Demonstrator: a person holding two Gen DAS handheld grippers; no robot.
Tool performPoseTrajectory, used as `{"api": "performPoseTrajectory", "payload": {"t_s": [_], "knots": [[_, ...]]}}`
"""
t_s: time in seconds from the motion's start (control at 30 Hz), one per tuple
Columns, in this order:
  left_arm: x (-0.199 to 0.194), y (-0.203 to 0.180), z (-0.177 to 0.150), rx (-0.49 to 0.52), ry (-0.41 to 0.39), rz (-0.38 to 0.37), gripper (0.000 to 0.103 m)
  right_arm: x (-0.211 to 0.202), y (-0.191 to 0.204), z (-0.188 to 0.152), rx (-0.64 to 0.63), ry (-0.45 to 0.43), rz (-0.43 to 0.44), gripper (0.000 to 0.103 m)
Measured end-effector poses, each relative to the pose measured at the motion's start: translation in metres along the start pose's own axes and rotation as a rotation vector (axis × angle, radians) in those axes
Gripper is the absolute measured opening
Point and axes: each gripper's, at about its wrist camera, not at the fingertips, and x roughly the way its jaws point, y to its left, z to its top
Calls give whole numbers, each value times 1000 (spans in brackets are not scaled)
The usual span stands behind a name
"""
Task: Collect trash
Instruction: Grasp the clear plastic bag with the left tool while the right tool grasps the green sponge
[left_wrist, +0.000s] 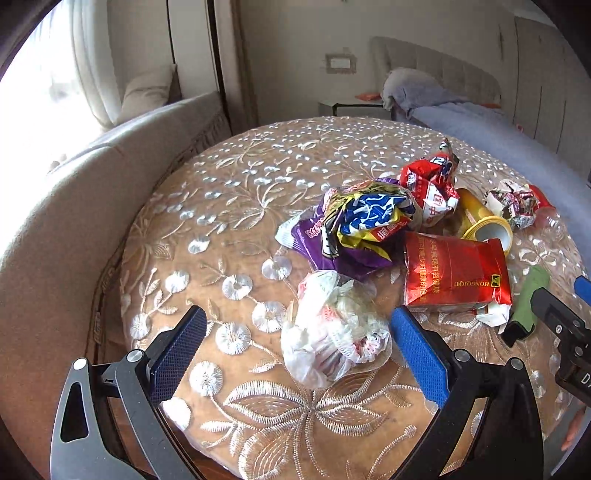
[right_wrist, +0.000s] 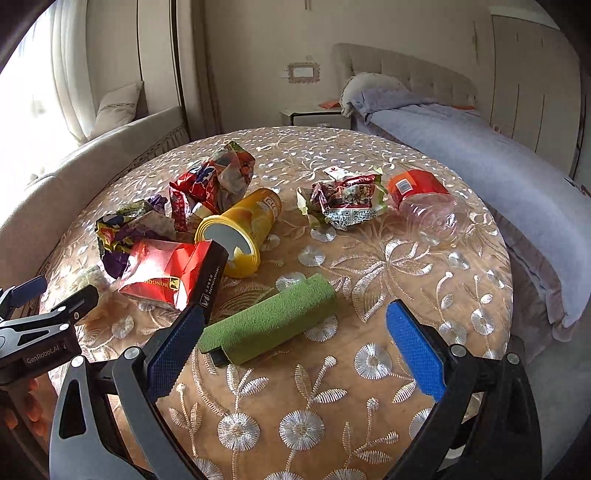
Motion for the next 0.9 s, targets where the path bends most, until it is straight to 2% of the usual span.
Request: {"api": "performPoseTrajectory", "payload": {"t_s": [0.1,0.17,0.23,0.27,0.33,0.43,0.63,0.77,0.8,0.87,0.9], "knots": [[8,-5,3,21,12,-22,96,13,3,3,31,34,-23,98],[13,-9,4,33,19,-47,78,21,4,-2,45,74,-16,98],[18,-12,2,41,32,-69,70,22,2,-7,85,75,18,96],[20,-14,1,51,39,-74,60,23,0,-7,93,75,33,93],[23,-16,-1,63,43,-83,54,20,1,-8,82,77,63,81],[21,-18,-3,86,39,-83,52,9,3,-9,27,68,67,73],[20,-24,-4,118,30,-67,51,-7,6,-9,-92,93,21,73],[18,-30,-5,126,19,-52,50,9,3,-5,-24,133,72,71],[17,-32,-5,127,14,-47,50,14,5,-3,-1,140,103,66],[15,-31,-7,116,10,-47,49,26,10,-3,40,175,173,46],[14,-30,-8,113,9,-50,49,26,15,-3,29,154,155,42]]}}
